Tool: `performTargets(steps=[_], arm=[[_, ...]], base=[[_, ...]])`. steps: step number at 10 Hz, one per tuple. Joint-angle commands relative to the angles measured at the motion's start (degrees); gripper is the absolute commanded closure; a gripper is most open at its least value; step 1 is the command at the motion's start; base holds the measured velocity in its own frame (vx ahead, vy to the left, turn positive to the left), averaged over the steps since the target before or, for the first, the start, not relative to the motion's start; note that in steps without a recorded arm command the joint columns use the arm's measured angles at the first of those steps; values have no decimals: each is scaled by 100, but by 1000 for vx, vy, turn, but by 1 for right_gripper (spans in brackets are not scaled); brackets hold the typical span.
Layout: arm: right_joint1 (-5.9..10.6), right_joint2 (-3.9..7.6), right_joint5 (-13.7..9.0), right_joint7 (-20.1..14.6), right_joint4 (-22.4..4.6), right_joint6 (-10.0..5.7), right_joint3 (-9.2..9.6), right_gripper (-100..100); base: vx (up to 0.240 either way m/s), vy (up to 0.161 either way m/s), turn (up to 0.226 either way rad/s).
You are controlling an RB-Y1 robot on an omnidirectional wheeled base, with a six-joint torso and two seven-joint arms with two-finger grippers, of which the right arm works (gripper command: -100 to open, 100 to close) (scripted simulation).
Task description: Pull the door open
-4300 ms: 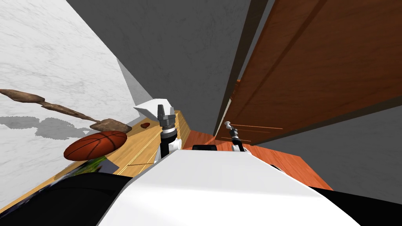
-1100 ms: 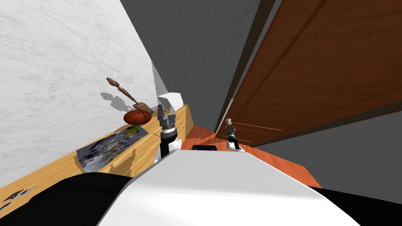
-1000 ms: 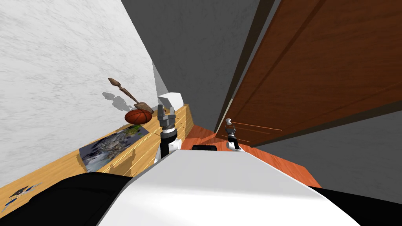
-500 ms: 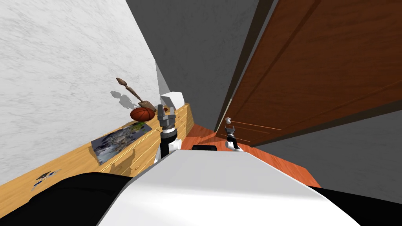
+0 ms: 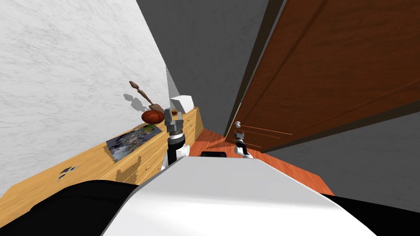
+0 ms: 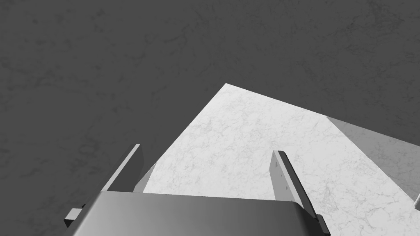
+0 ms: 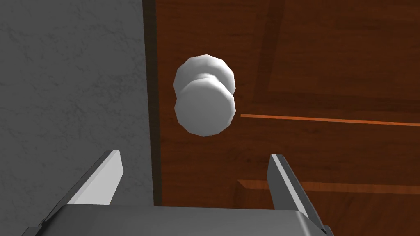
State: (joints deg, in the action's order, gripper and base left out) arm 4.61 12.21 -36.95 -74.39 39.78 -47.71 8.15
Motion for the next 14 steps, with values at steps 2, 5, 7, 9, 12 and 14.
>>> performTargets(steps=[2,5,7,9,12,14], arm=[[-3,-11,-47,-113,24,11,12,-100],[-116,232,-120,-392,-54,-71,-53,-100],[-177,366,-157,-530,-98,-117,-89,-100],[-244,513,-198,-682,-147,-168,-129,-100],[-195,460,-178,-653,-199,-191,-106,100],[-195,460,-178,-653,-199,-191,-106,100]], base=[[-45,-3,17],[147,-18,108],[172,2,97],[205,-14,111],[15,-10,-12],[-24,2,12]])
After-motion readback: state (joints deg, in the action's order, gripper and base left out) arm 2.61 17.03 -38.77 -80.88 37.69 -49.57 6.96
